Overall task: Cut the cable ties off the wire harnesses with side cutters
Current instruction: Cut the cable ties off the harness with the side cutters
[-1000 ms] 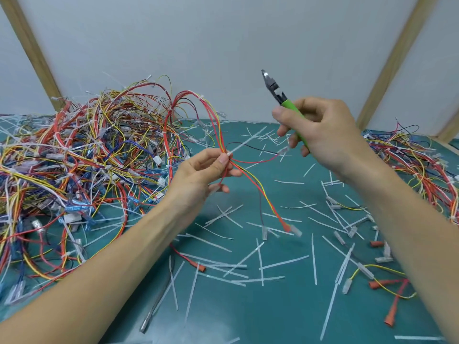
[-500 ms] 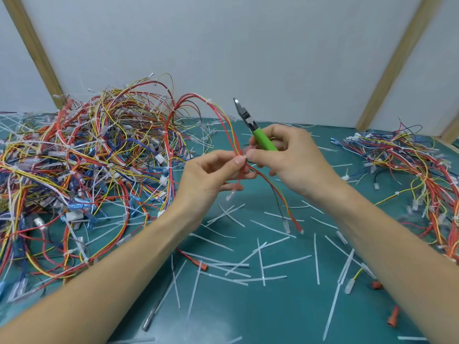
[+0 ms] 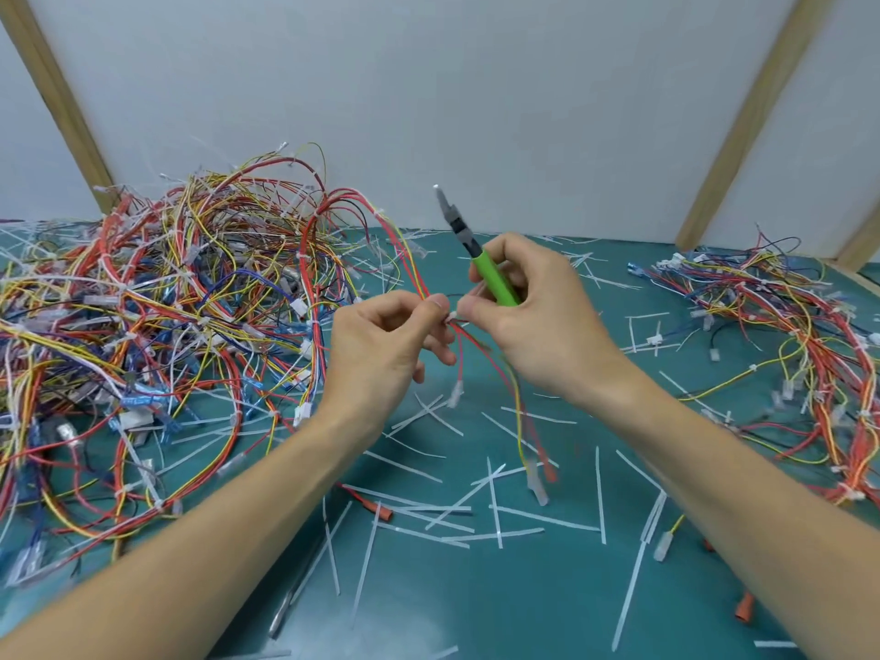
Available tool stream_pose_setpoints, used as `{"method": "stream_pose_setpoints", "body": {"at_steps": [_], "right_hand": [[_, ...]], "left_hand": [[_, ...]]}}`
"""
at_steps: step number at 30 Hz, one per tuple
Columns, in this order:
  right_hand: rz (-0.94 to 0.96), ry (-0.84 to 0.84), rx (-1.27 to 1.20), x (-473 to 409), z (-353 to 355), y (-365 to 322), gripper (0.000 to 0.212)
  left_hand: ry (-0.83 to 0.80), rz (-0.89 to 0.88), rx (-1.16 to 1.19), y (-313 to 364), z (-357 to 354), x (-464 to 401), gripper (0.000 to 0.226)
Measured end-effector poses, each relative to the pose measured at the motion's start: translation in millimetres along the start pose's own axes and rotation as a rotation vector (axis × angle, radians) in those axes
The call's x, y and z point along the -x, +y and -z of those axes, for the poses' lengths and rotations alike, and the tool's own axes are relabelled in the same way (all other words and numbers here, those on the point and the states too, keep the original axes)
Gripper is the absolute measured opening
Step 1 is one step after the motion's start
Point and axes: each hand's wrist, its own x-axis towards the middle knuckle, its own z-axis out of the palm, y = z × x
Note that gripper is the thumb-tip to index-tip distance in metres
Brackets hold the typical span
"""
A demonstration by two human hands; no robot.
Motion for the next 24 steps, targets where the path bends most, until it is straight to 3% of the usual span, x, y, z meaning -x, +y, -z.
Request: {"method": "stream_pose_setpoints", "body": {"at_steps": [3,8,14,20,24], "right_hand": [[-0.033,0.046,-0.031,-4,6,2,0.026],[0.066,-0.055,0.021,-4,12,0,0.023],[0.147,-0.102,0.110,-5,19,-3,0.021],[0.153,-0.031,0.067,-10,32,-10,0.014],[0.072,-0.219,0.169,-21,65,-9,0.024]], "left_hand": [[0.002,0.026,0.049,1,-1,-1,0.015],[-0.172,0.082,0.092,1,2,-2,0.012],[-0.282,0.033,0.056,-1,5,-3,0.017],[-0.121,-0.010,0.096,-3,11,-7,0.006],[-0.030,0.005,0.112,-4,16,-11,0.006]]}}
